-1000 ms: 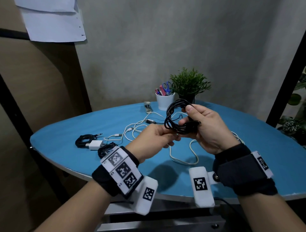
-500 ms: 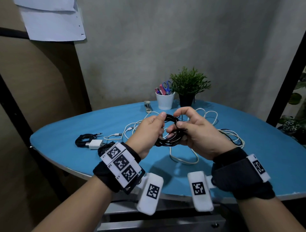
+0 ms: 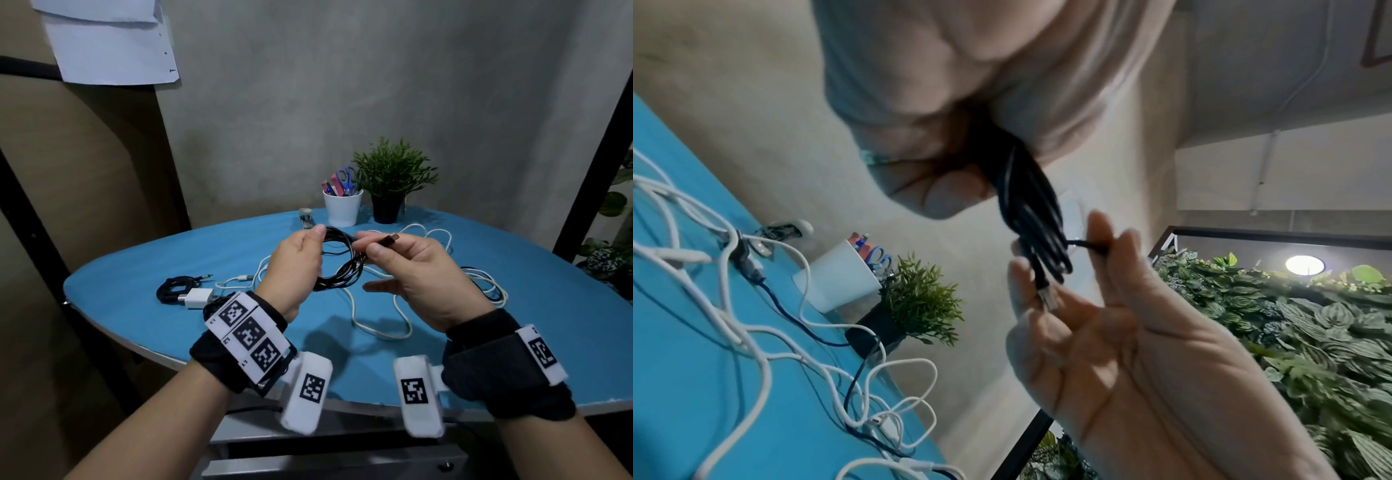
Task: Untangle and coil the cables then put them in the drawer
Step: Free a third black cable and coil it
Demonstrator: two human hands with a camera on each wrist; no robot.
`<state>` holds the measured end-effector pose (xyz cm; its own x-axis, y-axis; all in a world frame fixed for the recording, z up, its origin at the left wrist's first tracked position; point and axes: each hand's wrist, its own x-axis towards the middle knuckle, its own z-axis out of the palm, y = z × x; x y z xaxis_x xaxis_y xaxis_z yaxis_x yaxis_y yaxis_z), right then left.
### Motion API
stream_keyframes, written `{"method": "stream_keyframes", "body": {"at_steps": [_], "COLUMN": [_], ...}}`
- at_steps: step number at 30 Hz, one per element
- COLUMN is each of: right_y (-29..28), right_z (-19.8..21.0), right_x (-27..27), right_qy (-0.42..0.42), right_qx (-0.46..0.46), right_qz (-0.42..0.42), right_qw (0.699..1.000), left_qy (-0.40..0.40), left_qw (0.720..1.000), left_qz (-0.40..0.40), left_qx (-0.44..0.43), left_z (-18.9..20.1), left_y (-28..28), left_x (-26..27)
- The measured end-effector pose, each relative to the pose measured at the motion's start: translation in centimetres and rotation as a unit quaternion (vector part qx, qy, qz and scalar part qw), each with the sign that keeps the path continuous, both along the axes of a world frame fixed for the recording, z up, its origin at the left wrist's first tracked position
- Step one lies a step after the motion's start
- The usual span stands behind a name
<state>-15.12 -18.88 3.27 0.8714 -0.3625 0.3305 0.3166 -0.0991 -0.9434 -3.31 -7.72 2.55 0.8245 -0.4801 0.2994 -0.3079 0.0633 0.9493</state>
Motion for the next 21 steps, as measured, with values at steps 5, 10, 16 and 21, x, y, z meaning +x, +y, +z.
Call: {"method": "stream_keyframes", "body": {"at_steps": [5, 10, 16, 21], "right_y": [-0.1, -0.3, 0.0, 0.7], "right_z": [0.0, -0.2, -0.9, -0.4], "right_x": [-0.6, -0.4, 1.7, 1.1], "right_qy": [-0.031, -0.083, -0.103, -0.058], "right_qx": [-0.081, -0.053, 0.044, 0.074], "right_qz": [-0.002, -0.050, -0.098, -0.090], "right_qw": [0.996, 0.994, 0.989, 0.991], "left_qy": [-0.040, -0.161, -0.292, -0.331], "left_qw": [0.998, 0.981, 0.947, 0.936], "left_qz": [0.040, 0.048, -0.034, -0.078], "left_qx": [0.021, 0.095, 0.131, 0.095], "left_z": [-0.3, -0.1, 0.4, 0.3], "left_y": [0.4, 0.7, 0.9, 1.5], "left_x": [0.5, 0.1, -1.5, -1.5]}}
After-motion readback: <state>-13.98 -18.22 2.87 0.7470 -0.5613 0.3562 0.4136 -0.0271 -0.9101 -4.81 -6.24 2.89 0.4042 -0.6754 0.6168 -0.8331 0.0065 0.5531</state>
